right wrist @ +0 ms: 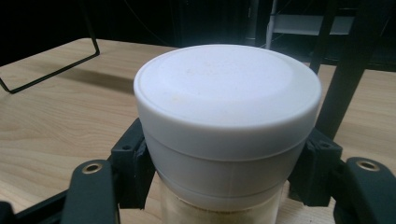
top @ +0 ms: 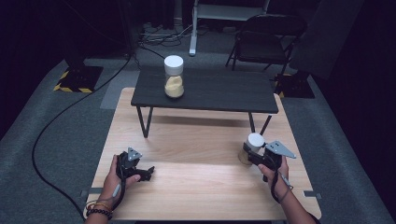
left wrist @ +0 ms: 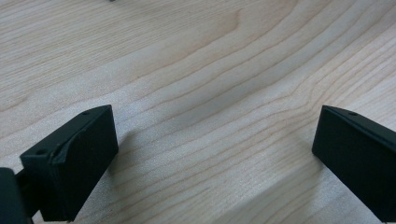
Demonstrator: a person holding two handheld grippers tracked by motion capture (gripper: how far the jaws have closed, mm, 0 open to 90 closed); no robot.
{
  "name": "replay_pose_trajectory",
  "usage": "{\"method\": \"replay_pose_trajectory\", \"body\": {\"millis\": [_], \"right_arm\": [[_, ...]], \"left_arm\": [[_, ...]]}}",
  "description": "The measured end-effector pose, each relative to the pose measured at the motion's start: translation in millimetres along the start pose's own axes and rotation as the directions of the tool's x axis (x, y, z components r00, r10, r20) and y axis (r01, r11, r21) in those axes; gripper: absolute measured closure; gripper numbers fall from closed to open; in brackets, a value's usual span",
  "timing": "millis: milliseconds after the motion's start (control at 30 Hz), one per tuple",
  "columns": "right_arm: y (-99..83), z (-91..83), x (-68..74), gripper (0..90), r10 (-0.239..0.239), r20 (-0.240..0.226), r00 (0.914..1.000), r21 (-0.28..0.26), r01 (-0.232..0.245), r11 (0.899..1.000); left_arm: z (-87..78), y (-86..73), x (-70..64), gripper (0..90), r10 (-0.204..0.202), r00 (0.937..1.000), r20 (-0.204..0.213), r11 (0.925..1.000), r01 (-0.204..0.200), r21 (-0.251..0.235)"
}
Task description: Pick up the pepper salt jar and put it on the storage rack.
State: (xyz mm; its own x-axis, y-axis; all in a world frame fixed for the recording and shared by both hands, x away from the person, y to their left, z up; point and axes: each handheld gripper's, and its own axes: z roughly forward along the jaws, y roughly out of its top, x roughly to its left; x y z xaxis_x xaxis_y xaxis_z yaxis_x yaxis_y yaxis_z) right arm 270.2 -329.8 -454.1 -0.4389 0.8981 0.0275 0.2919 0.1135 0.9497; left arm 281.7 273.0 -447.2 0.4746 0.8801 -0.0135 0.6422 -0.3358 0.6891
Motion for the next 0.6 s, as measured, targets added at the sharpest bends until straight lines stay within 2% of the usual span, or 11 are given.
{"method": "replay_pose_trajectory", "body": {"millis": [133,600], "right_arm": [[4.0,-4.7,-0.6,34.0,0.006,0.001,1.0000,-0.010,-0.006,1.000],[28.4,-24.5,4.1,34.1,-0.027,-0.007,0.9996,-0.021,0.027,0.999]], "left_arm": [[0.1,-0.1,0.0,0.4,0.000,1.0000,0.001,1.0000,0.000,-0.001],[0.1,-0.1,0.0,0.4,-0.001,1.0000,0.001,1.0000,0.001,-0.001]]}}
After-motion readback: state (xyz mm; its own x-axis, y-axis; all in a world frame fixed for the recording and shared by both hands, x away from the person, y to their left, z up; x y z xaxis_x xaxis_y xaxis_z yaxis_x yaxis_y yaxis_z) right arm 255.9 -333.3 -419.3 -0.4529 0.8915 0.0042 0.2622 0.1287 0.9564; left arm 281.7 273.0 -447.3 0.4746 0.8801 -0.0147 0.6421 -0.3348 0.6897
